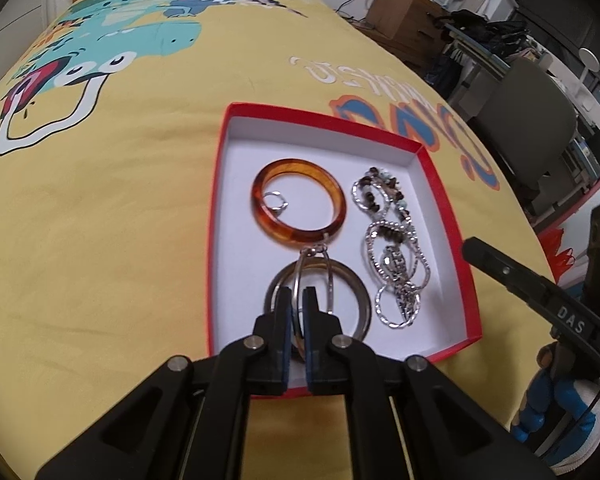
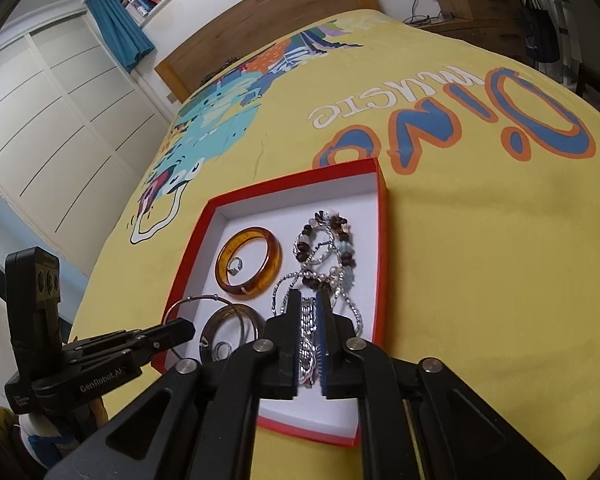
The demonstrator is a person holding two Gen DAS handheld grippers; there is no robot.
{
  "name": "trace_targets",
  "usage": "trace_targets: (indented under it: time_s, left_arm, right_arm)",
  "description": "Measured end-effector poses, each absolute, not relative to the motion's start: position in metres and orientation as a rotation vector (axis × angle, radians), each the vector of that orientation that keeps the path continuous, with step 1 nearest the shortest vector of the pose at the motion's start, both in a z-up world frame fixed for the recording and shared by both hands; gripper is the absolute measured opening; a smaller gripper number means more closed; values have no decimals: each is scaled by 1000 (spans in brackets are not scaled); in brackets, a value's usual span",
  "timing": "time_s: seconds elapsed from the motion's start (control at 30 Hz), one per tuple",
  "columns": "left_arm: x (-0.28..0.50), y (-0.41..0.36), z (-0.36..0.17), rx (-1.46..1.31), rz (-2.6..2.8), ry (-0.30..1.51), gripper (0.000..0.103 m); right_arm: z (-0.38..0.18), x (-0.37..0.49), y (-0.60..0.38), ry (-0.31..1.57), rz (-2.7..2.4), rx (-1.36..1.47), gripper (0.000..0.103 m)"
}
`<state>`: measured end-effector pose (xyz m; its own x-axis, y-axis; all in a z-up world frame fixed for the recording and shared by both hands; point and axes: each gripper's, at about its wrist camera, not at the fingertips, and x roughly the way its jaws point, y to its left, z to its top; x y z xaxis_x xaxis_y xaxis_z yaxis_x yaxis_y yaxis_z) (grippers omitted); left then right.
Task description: Organize jewelry
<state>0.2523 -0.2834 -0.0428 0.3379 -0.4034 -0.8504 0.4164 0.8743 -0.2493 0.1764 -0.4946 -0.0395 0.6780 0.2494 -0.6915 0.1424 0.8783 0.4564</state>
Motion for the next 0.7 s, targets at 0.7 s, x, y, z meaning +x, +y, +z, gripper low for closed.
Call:
trace_targets:
  time_s: [0.7]
  left_arm:
    - [214, -251, -3, -2, -496, 1052, 32]
  right_arm:
    - [-5, 130, -469, 805, 52, 488, 38]
